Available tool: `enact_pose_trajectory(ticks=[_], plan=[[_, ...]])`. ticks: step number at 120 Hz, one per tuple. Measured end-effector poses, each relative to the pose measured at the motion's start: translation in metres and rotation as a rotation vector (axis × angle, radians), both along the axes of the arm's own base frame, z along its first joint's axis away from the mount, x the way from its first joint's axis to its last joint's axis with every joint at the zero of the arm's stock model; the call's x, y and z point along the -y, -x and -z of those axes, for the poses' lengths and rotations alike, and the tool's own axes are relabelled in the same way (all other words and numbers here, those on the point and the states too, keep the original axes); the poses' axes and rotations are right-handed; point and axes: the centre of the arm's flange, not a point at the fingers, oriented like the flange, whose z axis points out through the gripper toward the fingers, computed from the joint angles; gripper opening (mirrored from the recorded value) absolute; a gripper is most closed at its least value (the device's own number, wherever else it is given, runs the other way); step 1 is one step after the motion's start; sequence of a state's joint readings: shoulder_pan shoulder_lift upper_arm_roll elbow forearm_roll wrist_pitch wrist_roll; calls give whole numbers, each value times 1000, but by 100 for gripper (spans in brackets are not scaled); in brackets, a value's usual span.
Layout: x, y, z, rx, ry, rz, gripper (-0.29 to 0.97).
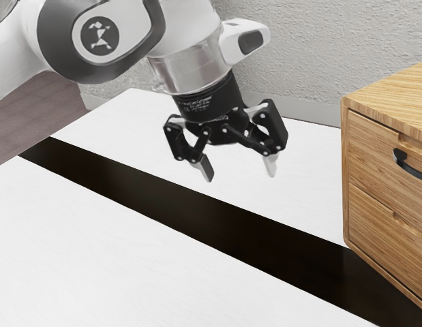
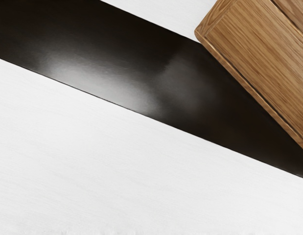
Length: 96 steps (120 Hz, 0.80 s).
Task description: Pull the drawer handle with one arm to open the drawer
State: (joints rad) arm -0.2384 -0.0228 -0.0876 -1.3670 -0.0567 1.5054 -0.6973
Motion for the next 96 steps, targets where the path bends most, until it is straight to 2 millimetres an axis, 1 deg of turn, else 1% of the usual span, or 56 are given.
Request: enact_pose_trajectory(ticks=[10,21,30,40,47,56,61,65,68,76,78,80,82,85,96], plan=[[31,7,1,-1,22,-58,68],[55,16,0,-3,45,-121,68],[70,20,1,0,63,-172,68],[84,18,8,6,80,-226,68],[93,17,19,11,95,-261,68],[101,20,22,42,134,-303,68],[98,23,23,63,159,-334,68],[86,20,22,84,181,-379,68],[68,12,23,99,195,-429,68],[9,-12,28,146,229,-583,68],[0,-15,29,156,237,-609,68],[-5,-17,31,164,245,-627,68],[-6,-18,32,171,253,-637,68],[-2,-18,33,181,266,-641,68],[32,-10,38,203,313,-618,68]])
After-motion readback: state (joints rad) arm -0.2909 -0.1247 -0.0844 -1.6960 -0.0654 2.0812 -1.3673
